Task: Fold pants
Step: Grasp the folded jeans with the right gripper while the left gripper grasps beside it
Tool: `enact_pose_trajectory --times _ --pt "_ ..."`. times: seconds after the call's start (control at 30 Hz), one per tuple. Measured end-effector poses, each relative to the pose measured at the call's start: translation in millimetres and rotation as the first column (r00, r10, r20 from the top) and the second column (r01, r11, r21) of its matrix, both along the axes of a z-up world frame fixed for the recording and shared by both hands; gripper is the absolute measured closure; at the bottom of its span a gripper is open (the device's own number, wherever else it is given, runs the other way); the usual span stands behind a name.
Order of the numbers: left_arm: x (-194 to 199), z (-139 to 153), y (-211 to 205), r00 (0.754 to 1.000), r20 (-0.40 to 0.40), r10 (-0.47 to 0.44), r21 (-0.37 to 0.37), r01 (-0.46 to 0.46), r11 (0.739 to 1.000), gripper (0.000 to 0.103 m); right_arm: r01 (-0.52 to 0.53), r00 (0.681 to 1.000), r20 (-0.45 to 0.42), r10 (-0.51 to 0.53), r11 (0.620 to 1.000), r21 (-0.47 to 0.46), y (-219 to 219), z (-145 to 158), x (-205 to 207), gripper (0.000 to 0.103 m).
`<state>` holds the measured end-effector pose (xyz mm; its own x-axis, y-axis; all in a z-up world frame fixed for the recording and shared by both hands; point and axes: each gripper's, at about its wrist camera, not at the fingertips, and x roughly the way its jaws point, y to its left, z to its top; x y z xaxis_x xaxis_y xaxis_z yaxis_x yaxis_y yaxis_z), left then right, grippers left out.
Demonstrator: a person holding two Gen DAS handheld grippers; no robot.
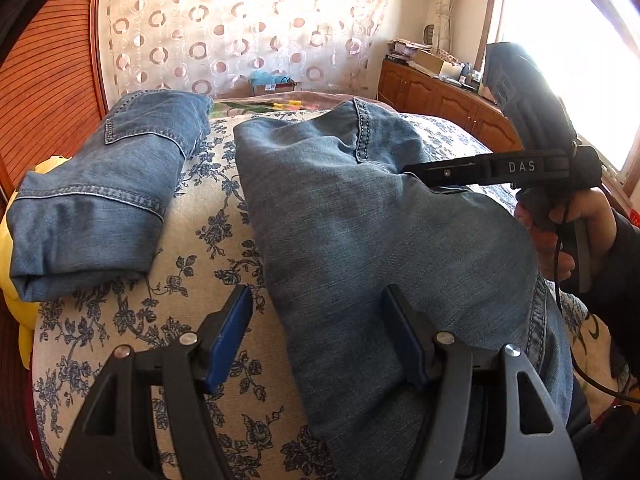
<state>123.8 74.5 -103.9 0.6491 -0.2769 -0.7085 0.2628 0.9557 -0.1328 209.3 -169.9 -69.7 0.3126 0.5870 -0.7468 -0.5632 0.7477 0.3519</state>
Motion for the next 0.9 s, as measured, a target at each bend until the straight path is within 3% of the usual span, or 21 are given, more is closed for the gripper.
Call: enact_pose_trajectory --times 0.03,0.2,0.3,0.5,0.57,0.77,0.9 --pt "1.4 0.4 -0.2 1.000 0.000 0.001 -0.003 -0.001 1.000 0.036 -0.002 1.000 -0.010 0.002 1.000 0.009 -0.7 -0.5 0.8 0.026" --pt "2.1 -0.8 0.3 1.000 -0.005 0.000 -0.007 0.000 1.000 0.036 -0.049 0.998 -0.047 0.052 0.997 0.057 0.8 2.2 -2.2 0.062" --pt "3.3 1.1 0.2 1.000 -0.007 0.001 -0.006 -0.001 1.000 0.036 -0.065 0.997 -0.033 0.067 0.997 0.049 2.7 10.0 -9.5 0.078" --pt "0.3 8.3 -2.7 1.000 -0.009 -0.019 -0.028 0.019 0.999 0.037 0.009 0.999 0.031 -0.011 0.999 0.046 -18.4 37.4 -32.8 0.083" --pt "-1.3 9.0 -3.5 0.999 -0.029 -0.033 -0.055 0.031 0.998 0.037 0.046 0.996 0.075 -0.046 0.999 0.002 -31.2 43.2 -44.4 0.083" --pt "-7.1 7.3 -4.8 0.997 -0.067 -0.041 -0.111 0.033 0.993 0.037 0.091 0.993 0.081 -0.087 0.995 -0.046 -59.4 26.7 -56.1 0.083" --pt "-5.6 -8.6 -6.7 0.989 -0.143 -0.047 -0.150 0.025 0.988 0.037 0.095 0.990 0.110 -0.086 0.993 -0.070 -53.0 24.0 -57.5 0.081"
